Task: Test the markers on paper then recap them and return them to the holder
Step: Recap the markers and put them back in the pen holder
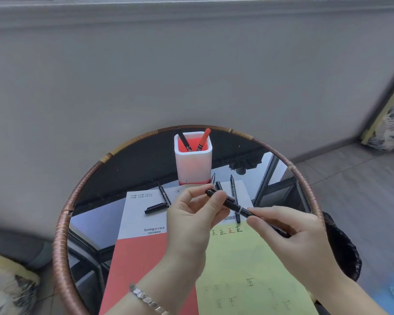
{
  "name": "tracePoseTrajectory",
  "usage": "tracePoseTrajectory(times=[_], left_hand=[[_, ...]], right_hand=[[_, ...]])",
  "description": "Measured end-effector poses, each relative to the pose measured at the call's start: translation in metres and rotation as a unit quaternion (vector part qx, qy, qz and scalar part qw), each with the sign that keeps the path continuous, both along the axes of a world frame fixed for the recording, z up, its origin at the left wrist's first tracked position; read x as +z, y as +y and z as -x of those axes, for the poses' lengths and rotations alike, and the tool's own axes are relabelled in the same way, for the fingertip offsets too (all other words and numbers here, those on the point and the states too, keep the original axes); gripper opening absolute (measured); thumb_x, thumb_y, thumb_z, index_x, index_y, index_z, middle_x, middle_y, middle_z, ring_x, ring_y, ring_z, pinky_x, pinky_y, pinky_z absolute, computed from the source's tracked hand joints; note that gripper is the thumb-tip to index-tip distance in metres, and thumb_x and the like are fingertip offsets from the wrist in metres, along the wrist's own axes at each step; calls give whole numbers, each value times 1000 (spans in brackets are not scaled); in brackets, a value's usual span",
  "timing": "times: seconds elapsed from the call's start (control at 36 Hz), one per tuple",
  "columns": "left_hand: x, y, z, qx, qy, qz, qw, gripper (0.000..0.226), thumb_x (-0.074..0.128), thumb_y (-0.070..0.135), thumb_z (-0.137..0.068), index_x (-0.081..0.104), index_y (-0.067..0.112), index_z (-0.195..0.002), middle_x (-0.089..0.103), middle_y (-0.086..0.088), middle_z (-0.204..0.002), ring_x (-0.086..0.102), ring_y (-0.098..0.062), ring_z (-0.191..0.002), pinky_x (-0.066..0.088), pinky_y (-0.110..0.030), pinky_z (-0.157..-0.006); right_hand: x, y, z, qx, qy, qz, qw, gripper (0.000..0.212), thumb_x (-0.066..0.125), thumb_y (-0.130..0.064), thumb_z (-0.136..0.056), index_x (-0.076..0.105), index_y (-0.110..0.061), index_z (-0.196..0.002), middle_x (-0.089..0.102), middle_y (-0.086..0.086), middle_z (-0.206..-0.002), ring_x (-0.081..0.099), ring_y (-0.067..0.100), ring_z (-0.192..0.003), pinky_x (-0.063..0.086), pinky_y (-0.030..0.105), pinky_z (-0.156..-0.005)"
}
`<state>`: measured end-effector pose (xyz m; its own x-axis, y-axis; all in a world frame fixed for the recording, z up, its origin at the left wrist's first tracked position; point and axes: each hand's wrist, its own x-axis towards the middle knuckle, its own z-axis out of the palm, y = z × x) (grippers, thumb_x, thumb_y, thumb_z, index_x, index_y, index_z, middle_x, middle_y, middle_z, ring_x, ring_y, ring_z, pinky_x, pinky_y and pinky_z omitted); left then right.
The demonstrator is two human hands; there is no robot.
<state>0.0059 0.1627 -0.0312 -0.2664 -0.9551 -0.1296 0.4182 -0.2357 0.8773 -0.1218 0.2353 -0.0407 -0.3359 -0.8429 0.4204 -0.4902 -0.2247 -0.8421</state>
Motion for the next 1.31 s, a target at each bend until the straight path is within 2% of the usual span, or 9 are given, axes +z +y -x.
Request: tracePoseTrajectory(times=[0.11,0.25,0.39,0.56,0.69,0.89,1.11,1.19,1.31], left_hand=[[4,1,5,-6,17,27,999,16,68,7,-69,62,6,-83,70,-14,-73,70,-22,-70,57,-24,-63],[0,-2,5,-19,16,37,999,14,67,5,-71,60,6,-83,67,-15,-73,69,-21,-68,56,-24,-63],[-3,-11,1,-21,-87,109,990,11,69,2,-76,61,9,-81,68,-5,-65,68,-16,-61,53,-20,-57],[25,-23,-7,108,-101,293,945,18,70,-1,-75,62,14,-82,67,-2,-70,66,-14,-68,54,-21,-67],[49,-54,-18,284,-90,467,832,26,65,-4,-82,57,21,-85,64,-4,-87,65,-18,-83,53,-27,-77],[35,-111,-17,163,-324,425,830,13,65,5,-84,58,14,-91,63,4,-83,64,-13,-82,51,-17,-77],[20,-130,-11,56,-476,385,789,19,65,11,-84,60,12,-103,66,-5,-100,62,-21,-96,50,-32,-86],[13,-119,-7,108,-483,478,726,43,65,4,-82,52,9,-123,57,-9,-121,53,-22,-112,42,-31,-96],[-11,-94,8,104,-450,649,605,29,60,2,-75,60,7,-103,63,-10,-105,53,-23,-95,41,-34,-84]], right_hand=[[7,0,-5,-17,-83,4,996,17,80,-30,-64,72,-44,-63,60,-12,-45,46,3,-41,33,9,-43],[12,-2,-4,0,-185,-61,981,21,70,0,-71,74,-19,-63,53,2,-40,41,2,-36,32,8,-40],[-1,-7,-1,38,-315,-161,935,12,68,-21,-62,75,-12,-66,48,1,-44,28,7,-35,24,12,-35],[-4,-33,9,19,-32,-169,985,23,61,-47,-70,67,-26,-78,64,-7,-64,54,4,-56,42,15,-57],[-26,-63,25,-91,72,-189,975,25,62,-23,-85,63,-16,-109,61,-7,-78,56,11,-74,45,24,-69],[-34,-85,13,-129,280,-283,908,33,46,-30,-92,48,-18,-123,58,1,-110,56,20,-97,41,28,-70],[-39,-91,10,-127,223,-356,898,33,47,-12,-84,46,-8,-117,59,10,-104,57,29,-93,40,33,-66],[-38,-86,13,-129,164,-341,916,37,47,-10,-79,50,-4,-115,62,9,-91,59,28,-89,46,36,-68],[-36,-71,25,-135,126,-307,934,43,49,-12,-79,53,-11,-122,56,-1,-75,57,19,-77,45,32,-68]])
